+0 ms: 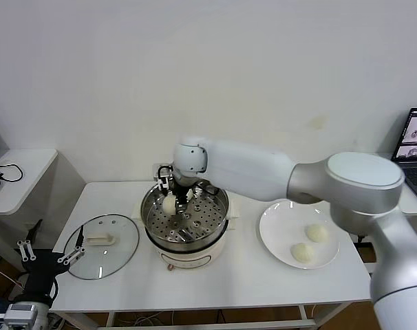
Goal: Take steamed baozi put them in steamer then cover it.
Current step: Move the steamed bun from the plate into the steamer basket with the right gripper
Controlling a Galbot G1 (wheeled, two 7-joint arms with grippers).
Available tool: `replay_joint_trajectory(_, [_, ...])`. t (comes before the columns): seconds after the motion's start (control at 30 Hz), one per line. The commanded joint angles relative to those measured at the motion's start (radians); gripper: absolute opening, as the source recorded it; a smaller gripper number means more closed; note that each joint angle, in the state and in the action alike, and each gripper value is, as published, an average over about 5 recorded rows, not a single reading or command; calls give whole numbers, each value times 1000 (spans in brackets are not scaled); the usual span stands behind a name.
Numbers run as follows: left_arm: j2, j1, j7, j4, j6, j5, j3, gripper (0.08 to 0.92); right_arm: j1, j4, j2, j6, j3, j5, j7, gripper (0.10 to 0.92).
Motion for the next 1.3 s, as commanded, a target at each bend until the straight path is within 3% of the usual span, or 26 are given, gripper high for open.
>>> replay_joint_trajectory(0.03, [0,-4,1,-2,0,0,1,823,-65,-100,82,-22,23,-6,29,628])
replay_joint_trajectory(0.6, [3,-9,1,1,0,-1,2,823,-81,-106,82,-19,38,6,54,626])
replay_joint_trajectory(0.93, [0,-2,0,-5,0,-2,-3,823,-3,-69,58,23,45,-7,-34,813])
replay_joint_trajectory(1.3, [5,9,1,-15,0,-7,-16,823,230,219,-258,139,-38,-81,-208,823])
